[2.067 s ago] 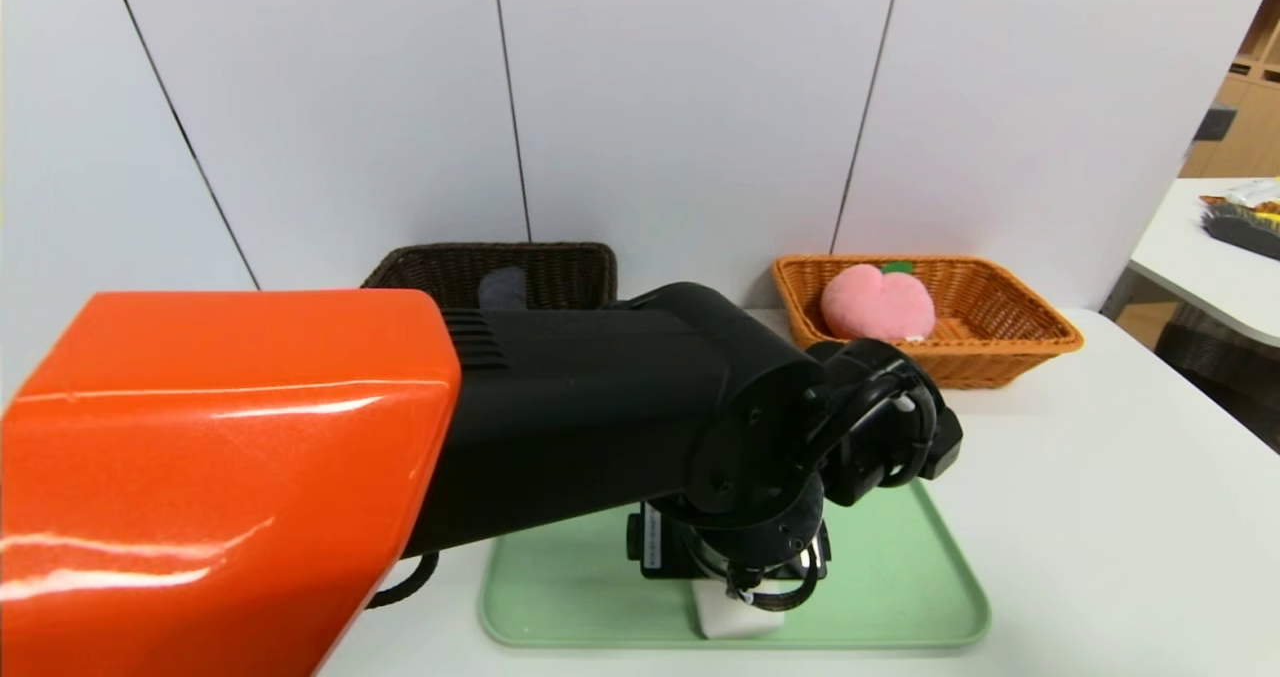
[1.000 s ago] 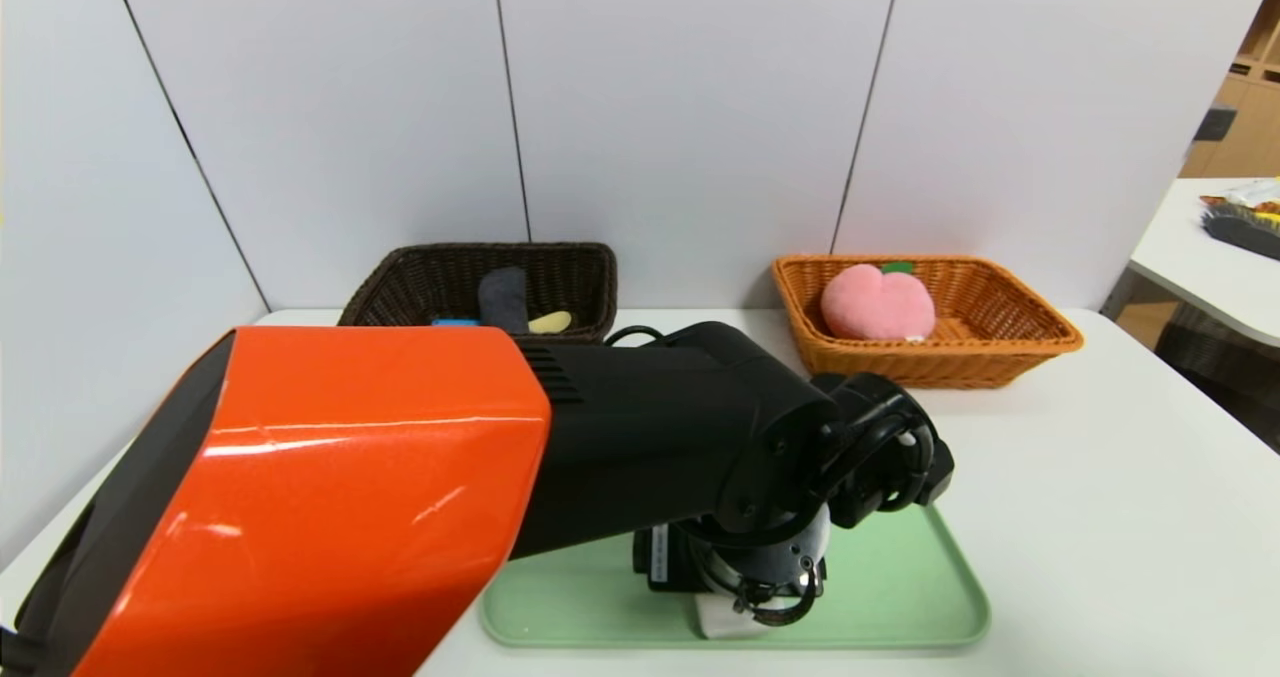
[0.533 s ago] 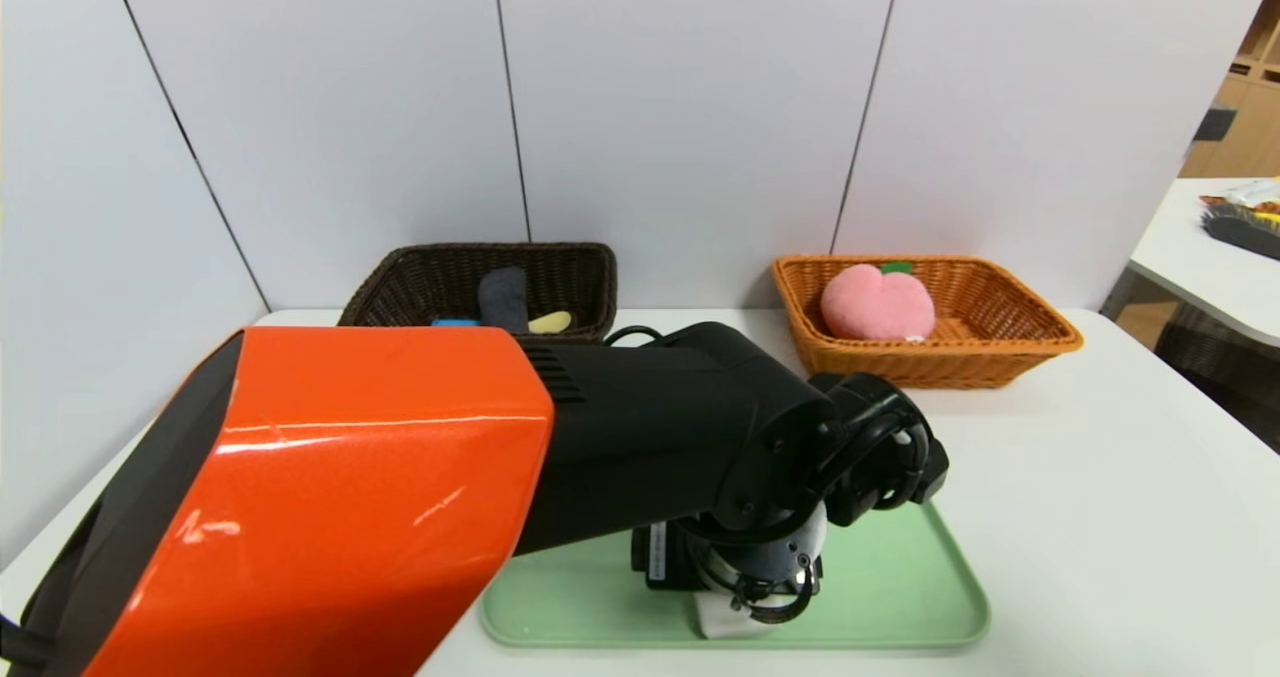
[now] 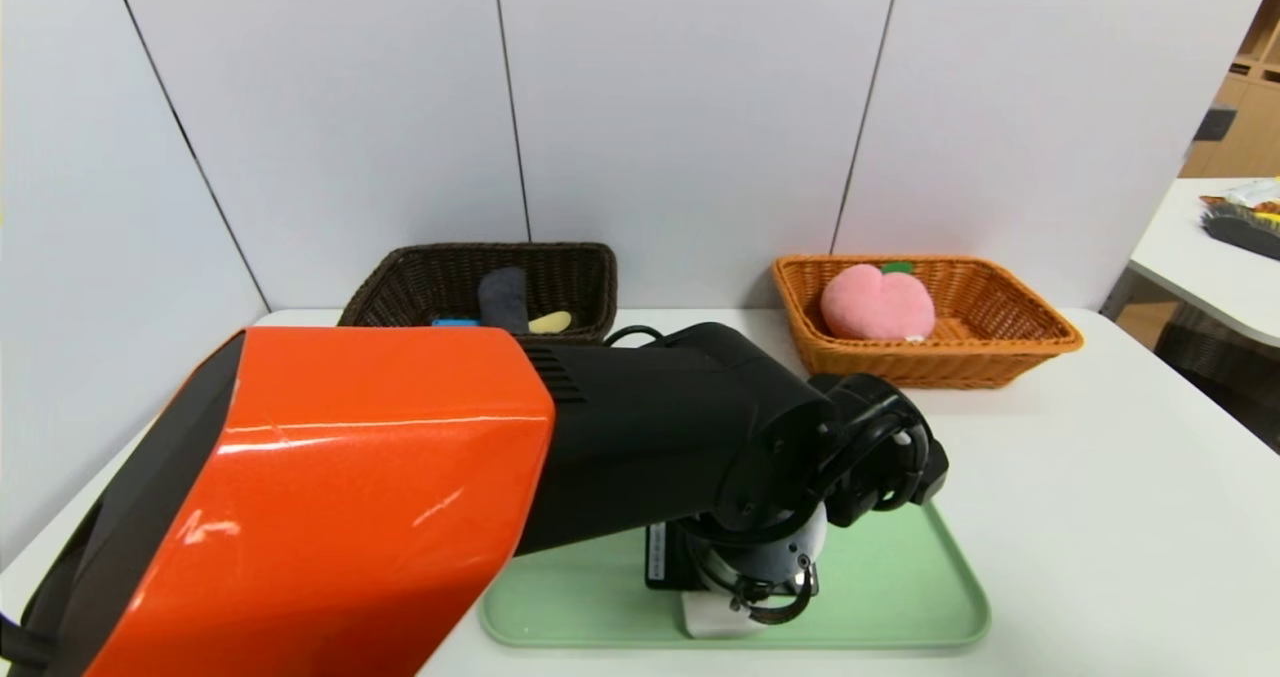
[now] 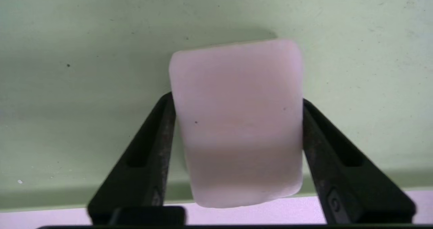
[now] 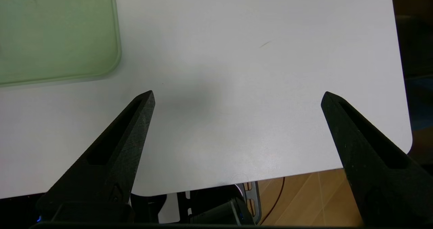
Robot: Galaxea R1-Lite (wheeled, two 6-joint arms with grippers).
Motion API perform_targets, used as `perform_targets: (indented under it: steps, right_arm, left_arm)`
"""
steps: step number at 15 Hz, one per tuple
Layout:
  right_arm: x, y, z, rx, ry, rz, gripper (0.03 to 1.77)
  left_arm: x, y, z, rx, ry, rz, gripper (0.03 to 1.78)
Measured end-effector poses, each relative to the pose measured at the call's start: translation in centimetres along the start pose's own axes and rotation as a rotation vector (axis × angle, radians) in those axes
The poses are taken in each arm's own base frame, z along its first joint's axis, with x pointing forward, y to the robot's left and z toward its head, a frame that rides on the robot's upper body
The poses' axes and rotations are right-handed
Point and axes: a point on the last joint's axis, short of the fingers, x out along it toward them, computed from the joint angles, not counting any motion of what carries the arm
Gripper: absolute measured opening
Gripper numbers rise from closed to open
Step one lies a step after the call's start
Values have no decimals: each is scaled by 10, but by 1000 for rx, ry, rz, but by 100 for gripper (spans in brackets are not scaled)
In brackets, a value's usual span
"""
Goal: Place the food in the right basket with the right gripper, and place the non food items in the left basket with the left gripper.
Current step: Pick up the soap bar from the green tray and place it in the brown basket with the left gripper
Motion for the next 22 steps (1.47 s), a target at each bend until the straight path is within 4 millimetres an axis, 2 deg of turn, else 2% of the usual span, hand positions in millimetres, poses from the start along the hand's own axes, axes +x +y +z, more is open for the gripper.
perform_targets:
  steps: [2,8,11,14,16,19,22]
  right_arm:
    - [0,0,0,0,-1,1,170]
    - [-1,-1,-2,2,-2,1,170]
    - [-2,-1,-3,3,-4,1,170]
    - [-3,-2,-4,5,-9,2,170]
    - [-4,-2,-5,7,-12,1,170]
    - [-5,-3,-5,11,-20,1,170]
    - [-5,-3,-4,12,-24,2,170]
  left_arm:
    - [0,0,0,-1,0,0,100]
    - [-7,2,3,11,-13,-12,98]
    - [-27,5,10,37,-65,-60,98]
    - [-55,15,22,52,-143,-94,98]
    - [-76,37,44,61,-215,-95,98]
    - [-100,94,98,55,-366,-60,98]
    - [-111,148,151,55,-577,2,98]
